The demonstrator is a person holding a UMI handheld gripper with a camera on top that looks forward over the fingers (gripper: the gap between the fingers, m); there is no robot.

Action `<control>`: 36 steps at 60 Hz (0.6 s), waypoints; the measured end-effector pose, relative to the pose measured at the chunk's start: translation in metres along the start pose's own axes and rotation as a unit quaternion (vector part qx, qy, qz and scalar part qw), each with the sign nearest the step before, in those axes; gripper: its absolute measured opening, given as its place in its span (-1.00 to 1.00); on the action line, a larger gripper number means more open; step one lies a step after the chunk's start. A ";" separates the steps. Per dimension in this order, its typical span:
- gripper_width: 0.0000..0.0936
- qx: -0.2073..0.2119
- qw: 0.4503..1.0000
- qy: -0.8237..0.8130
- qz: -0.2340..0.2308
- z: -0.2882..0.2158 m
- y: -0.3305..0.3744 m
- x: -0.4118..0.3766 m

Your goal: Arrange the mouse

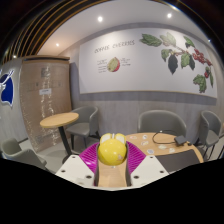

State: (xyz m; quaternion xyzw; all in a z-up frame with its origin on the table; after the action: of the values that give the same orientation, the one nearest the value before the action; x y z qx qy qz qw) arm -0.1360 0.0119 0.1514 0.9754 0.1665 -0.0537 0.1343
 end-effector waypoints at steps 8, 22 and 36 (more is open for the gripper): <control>-0.23 0.032 0.994 0.007 0.101 -0.018 0.051 0.124; -0.23 -0.110 0.981 -0.021 0.157 0.086 0.040 0.218; 0.01 -0.167 0.976 -0.016 0.137 0.121 0.034 0.219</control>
State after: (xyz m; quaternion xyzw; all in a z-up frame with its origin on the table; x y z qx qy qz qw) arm 0.0739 0.0155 0.0106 0.9518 0.0359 -0.0215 0.3039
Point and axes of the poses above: the point between the fingertips, and its own axes, seen from behind it with the camera up: x to the right, z down, y backward, against the way the camera looks, the point moved 4 cm from there along y, backward, against the way the camera looks, and after that the axes turned 5 degrees about -y, right-handed, at the moved point
